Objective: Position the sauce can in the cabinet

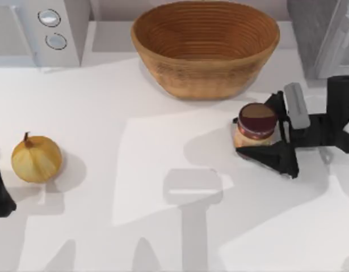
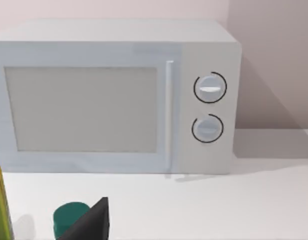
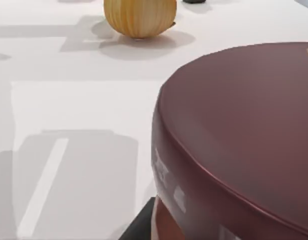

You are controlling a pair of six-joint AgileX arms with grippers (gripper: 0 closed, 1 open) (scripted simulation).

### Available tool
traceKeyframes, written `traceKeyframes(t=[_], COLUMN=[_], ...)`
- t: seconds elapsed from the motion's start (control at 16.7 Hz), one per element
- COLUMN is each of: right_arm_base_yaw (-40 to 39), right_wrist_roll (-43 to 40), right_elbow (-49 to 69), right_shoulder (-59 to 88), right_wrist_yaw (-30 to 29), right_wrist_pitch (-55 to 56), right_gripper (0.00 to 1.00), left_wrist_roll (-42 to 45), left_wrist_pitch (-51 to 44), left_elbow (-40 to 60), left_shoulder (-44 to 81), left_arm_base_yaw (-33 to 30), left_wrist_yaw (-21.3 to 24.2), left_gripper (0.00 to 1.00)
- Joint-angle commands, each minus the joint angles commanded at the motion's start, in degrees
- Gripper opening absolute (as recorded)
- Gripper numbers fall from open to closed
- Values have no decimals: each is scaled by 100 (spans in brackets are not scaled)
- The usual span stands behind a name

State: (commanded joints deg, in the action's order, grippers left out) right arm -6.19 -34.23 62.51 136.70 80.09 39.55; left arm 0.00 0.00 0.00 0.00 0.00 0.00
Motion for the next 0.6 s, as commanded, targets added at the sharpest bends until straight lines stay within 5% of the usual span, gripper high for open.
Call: traceKeyframes(t=[0.12, 0.6], right_arm_base_yaw=[0, 21], right_wrist_roll=[0, 6], right_elbow=[0, 0], right_shoulder=[0, 6], right_wrist_yaw=[0, 1], right_wrist_pitch=[0, -3], right_gripper=[0, 0], left_wrist_roll=[0, 0], left_wrist_pitch=[0, 0], left_elbow=[0, 0], left_shoulder=[0, 0], left_arm_base_yaw=[0, 0], left_wrist_yaw=[0, 0], left_gripper=[100, 100])
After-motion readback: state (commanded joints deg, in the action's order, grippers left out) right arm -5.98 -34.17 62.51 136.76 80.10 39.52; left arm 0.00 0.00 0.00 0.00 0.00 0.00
